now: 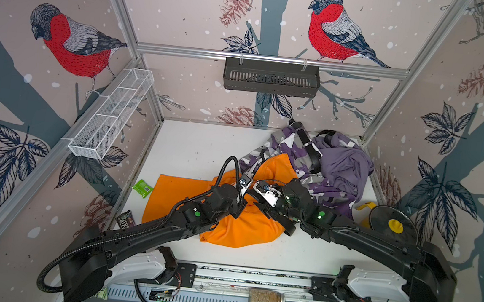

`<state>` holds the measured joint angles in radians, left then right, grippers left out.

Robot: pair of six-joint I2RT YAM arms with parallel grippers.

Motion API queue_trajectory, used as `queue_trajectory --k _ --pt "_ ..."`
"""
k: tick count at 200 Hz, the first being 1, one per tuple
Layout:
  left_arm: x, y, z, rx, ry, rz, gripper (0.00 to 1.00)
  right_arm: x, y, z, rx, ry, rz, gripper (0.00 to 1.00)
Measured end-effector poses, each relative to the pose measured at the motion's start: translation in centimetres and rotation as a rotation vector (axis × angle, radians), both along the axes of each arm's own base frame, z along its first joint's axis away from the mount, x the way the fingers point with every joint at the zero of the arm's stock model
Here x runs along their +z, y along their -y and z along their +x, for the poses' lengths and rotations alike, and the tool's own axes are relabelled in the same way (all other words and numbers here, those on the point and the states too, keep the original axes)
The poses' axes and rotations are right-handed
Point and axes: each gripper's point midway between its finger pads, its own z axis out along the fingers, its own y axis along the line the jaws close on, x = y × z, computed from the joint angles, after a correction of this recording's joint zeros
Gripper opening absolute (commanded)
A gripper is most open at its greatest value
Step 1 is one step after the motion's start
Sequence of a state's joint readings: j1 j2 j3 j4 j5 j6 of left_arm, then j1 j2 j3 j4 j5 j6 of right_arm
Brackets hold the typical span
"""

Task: Remove the belt from the trousers

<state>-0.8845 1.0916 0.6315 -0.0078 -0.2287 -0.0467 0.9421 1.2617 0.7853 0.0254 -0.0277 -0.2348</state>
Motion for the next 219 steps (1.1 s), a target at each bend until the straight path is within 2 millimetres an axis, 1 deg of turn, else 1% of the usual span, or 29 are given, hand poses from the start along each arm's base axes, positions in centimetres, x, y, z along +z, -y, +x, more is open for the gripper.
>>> queue_trajectory --k 22,37,50,61,87,102,119,143,169,202,219 --pt "0.0 0.1 0.0 0.001 -0.004 -0.001 0.00 -0.1 0.0 -0.1 -0.006 0.006 -0.007 0.67" --pt "0.2 0.1 0.1 0.002 -0.003 -0.003 0.00 -0.1 0.0 -0.1 -0.011 0.010 -0.011 0.65" --pt "0.2 0.1 0.1 0.002 -0.001 -0.005 0.00 -0.2 0.1 -0.1 -0.014 0.011 -0.015 0.62" --pt "0.2 0.1 0.1 0.002 -0.002 -0.004 0.00 -0.4 0.1 -0.1 -0.015 0.010 -0.018 0.57" --pt "0.0 0.1 0.1 0.003 -0.008 0.001 0.00 -0.4 0.1 -0.2 -0.013 0.010 -0.018 0.39" --pt "-0.3 0.0 0.0 0.005 -0.014 0.004 0.00 0.2 0.3 -0.2 -0.017 0.013 -0.007 0.30" --pt "-0.4 0.0 0.0 0.014 -0.017 -0.005 0.00 0.9 0.4 -0.3 -0.013 0.020 0.012 0.24" --pt "-0.3 0.1 0.1 0.015 -0.011 -0.020 0.00 1.2 0.7 -0.5 -0.012 0.002 0.037 0.16" --pt "0.1 0.3 0.1 0.017 0.004 -0.050 0.00 1.7 1.1 -0.5 -0.005 -0.008 0.079 0.05" --pt "0.7 0.4 0.1 0.026 0.017 -0.105 0.00 2.4 1.4 -0.7 0.019 -0.042 0.145 0.03" --pt "0.8 0.2 0.0 0.031 0.017 -0.118 0.00 2.3 1.4 -0.8 0.039 -0.061 0.164 0.02"
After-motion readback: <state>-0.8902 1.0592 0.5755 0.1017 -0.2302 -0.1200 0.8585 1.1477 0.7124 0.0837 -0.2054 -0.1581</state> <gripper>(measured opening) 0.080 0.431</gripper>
